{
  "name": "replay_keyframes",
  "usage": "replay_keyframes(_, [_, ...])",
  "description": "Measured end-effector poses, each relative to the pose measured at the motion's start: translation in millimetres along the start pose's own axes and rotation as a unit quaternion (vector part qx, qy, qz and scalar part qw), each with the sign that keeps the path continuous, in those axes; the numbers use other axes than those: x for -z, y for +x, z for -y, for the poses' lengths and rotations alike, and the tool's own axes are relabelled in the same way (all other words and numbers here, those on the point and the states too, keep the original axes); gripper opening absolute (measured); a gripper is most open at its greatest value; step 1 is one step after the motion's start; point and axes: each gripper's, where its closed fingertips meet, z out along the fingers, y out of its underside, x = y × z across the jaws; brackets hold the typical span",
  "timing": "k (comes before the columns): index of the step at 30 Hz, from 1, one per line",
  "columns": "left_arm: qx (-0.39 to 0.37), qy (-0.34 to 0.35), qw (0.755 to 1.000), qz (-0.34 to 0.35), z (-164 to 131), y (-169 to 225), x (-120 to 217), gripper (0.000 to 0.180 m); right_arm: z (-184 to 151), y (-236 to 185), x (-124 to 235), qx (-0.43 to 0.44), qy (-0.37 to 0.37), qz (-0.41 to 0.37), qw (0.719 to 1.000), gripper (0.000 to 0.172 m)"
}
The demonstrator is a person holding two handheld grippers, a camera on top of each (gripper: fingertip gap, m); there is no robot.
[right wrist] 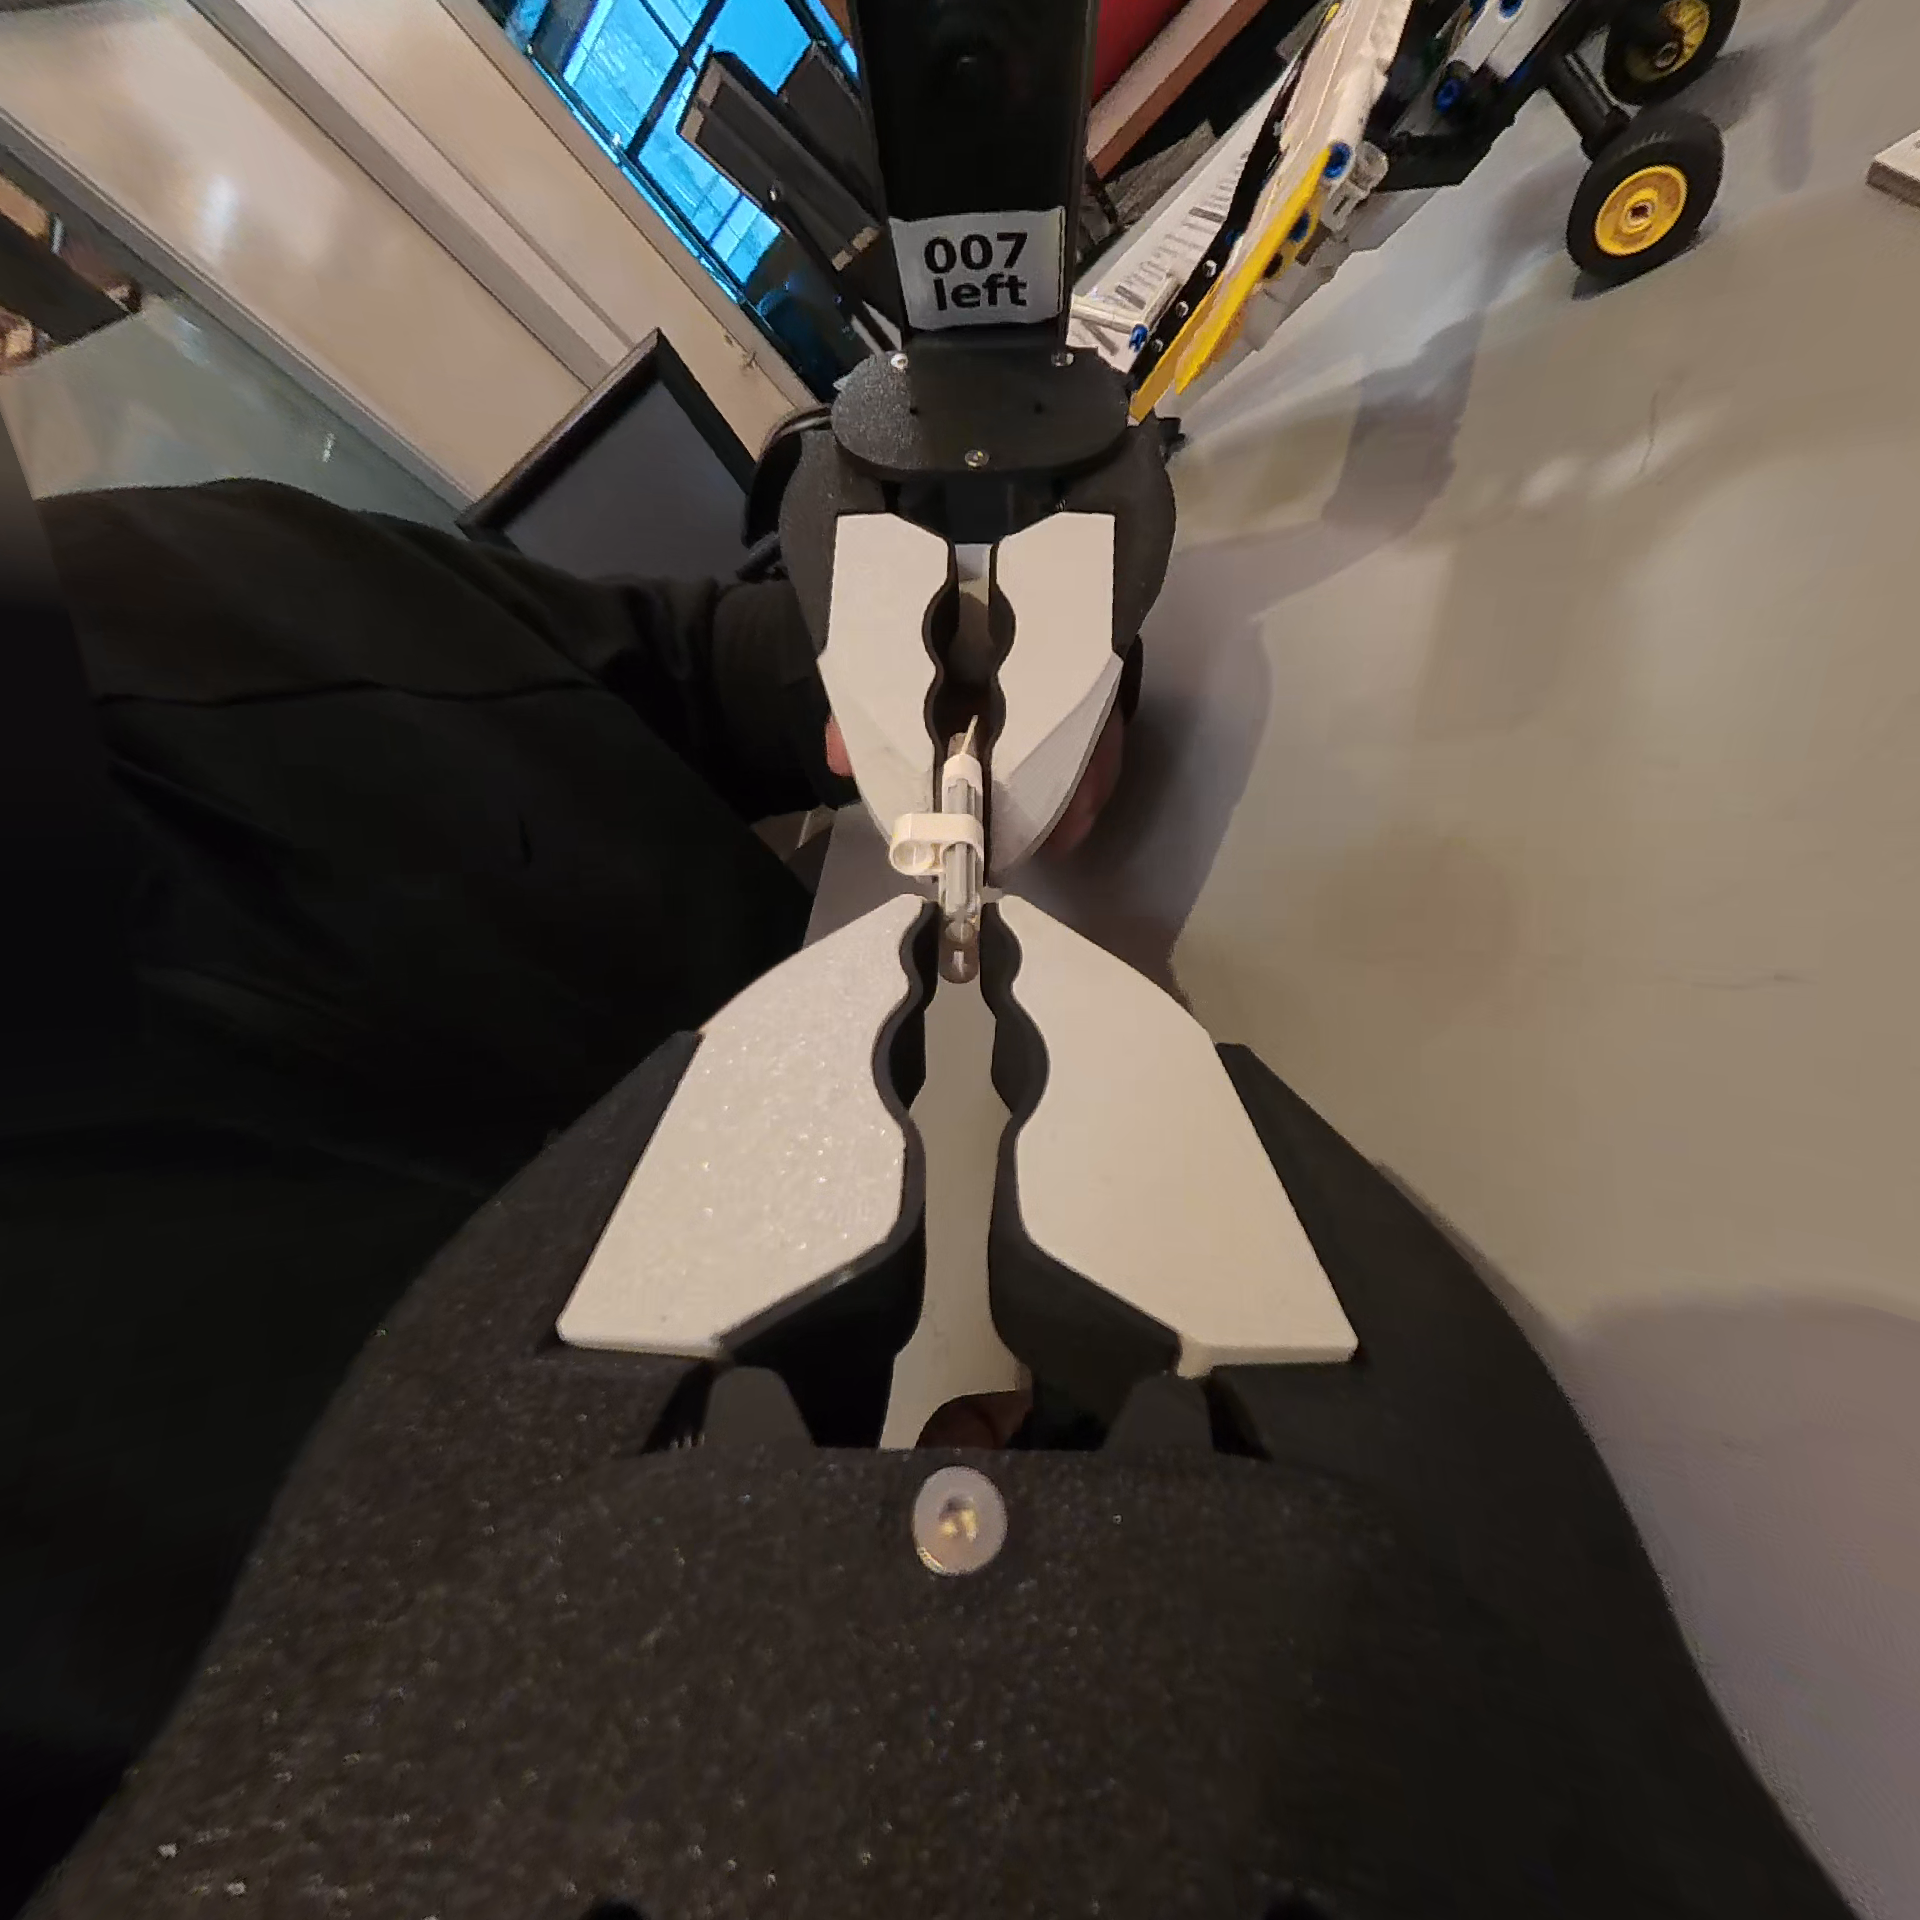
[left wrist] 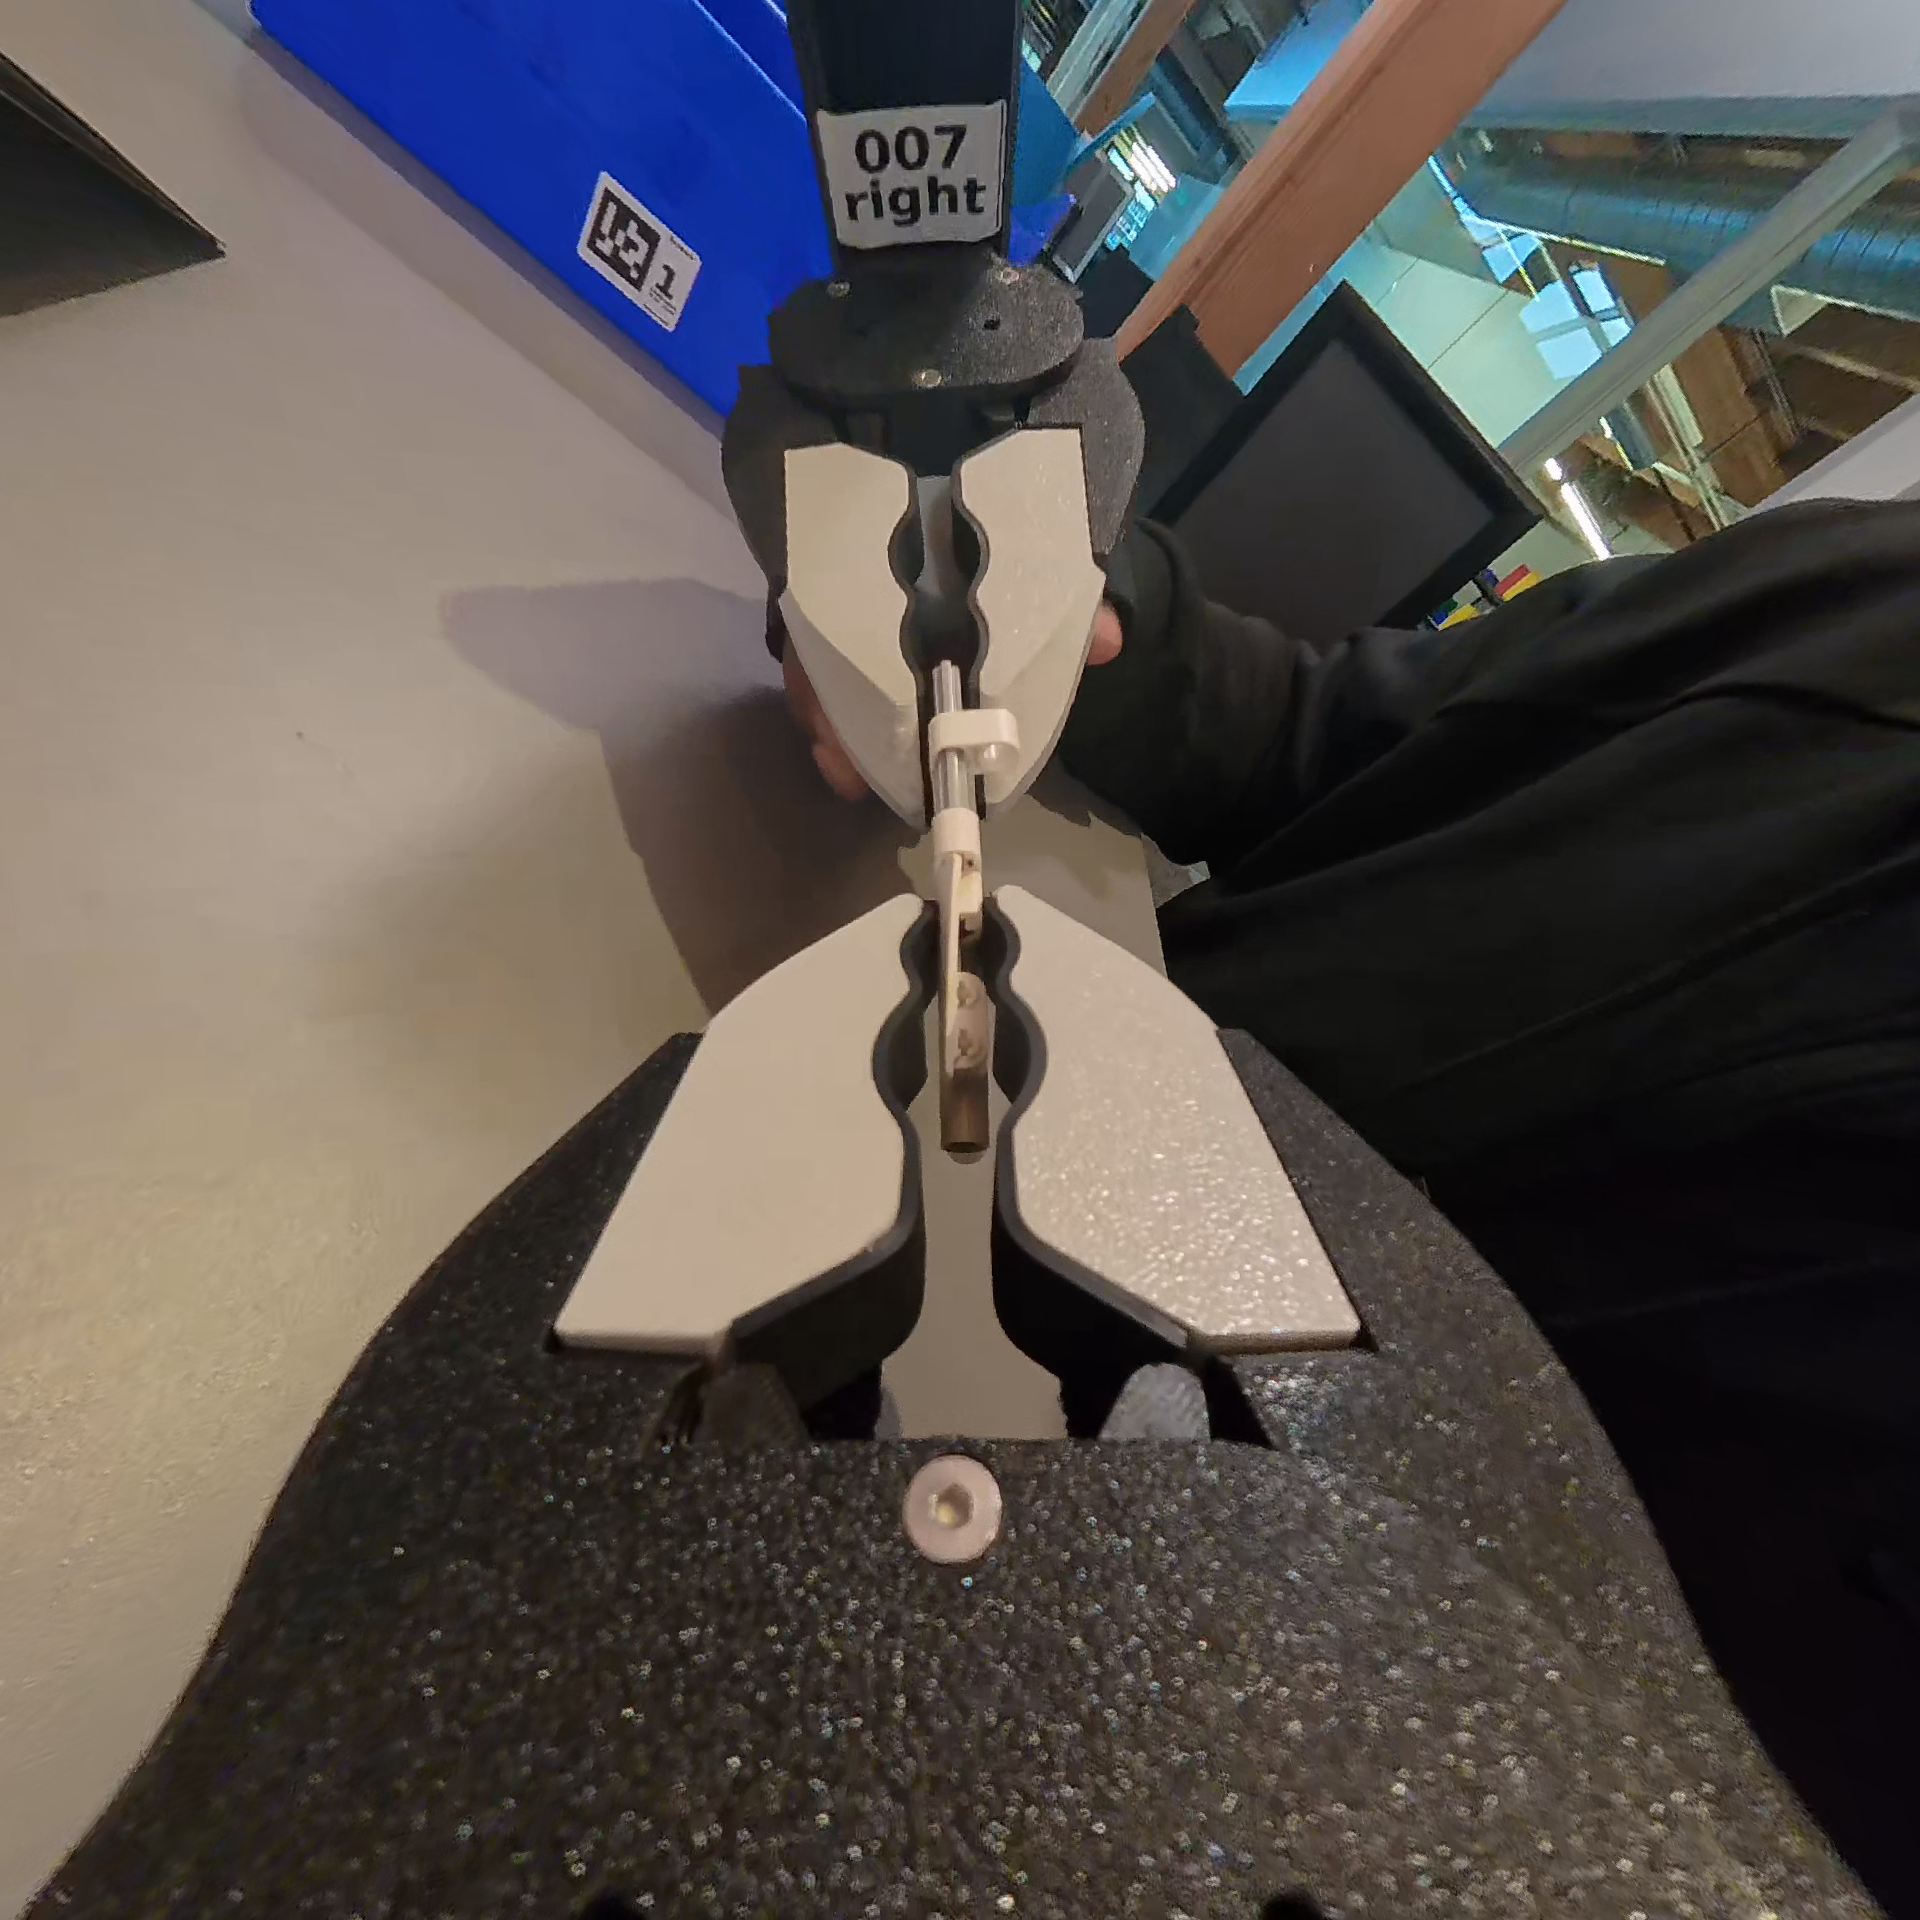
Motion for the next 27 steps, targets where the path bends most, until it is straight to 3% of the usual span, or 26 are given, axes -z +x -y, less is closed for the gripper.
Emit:
replay_keyframes(15, [0.01,0.001,1.0,0.011,-1,-2,-1,0.008,1,2,-7,-0.035,0.018,0.024,0.999,0.007])
replay_keyframes(20, [0.024,0.031,0.999,0.002,7,-1,2,0.008,10,1,-6,-0.022,0.042,0.018,0.999,0.008])
replay_keyframes(24, [0.035,0.083,0.996,-0.006,21,-2,10,0.008,17,0,-6,0.02,0.054,-0.006,0.998,0.028])
replay_keyframes(27, [0.055,0.14,0.989,-0.012,36,-4,21,0.007,23,9,-2,0.1,0.063,-0.081,0.99,0.038])
